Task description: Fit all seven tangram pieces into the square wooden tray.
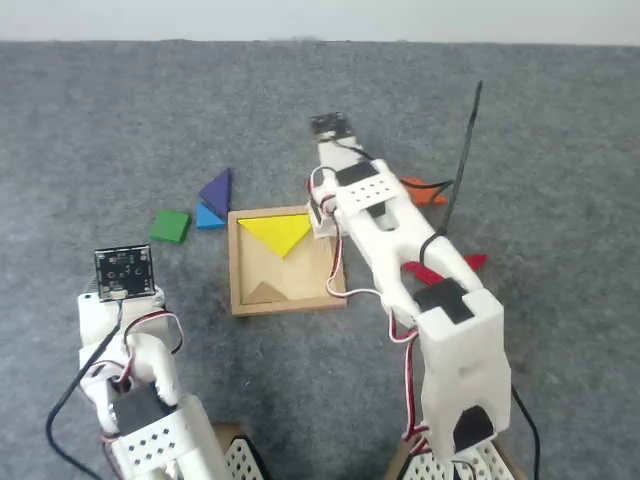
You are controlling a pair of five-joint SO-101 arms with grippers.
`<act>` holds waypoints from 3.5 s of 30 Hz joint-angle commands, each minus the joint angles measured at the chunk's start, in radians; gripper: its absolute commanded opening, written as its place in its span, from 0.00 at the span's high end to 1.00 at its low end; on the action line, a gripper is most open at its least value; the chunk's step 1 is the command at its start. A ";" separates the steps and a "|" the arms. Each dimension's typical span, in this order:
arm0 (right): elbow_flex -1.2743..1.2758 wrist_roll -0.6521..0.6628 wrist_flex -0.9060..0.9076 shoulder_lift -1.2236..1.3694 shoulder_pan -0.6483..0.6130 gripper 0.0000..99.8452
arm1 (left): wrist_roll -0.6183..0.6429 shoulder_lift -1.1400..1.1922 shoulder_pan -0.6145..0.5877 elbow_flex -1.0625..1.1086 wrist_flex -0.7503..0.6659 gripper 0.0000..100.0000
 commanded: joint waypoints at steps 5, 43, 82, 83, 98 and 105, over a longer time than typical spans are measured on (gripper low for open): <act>-0.097 -0.129 0.008 -0.002 0.119 0.99 | 0.011 -0.017 -0.008 -0.012 -0.014 0.99; 0.471 0.003 -0.005 -0.651 0.314 0.92 | 0.101 1.562 0.354 -1.032 -0.236 0.78; 0.552 0.052 -0.170 -0.572 0.240 0.92 | 0.097 2.693 0.364 -2.474 0.741 0.85; 0.552 0.052 -0.170 -0.572 0.240 0.92 | 0.097 2.713 0.364 -2.509 0.758 0.86; 0.552 0.052 -0.171 -0.570 0.242 0.92 | 0.095 2.909 0.364 -2.902 0.928 0.99; 0.552 0.052 -0.171 -0.570 0.245 0.92 | 0.068 2.860 0.316 -3.007 0.962 0.95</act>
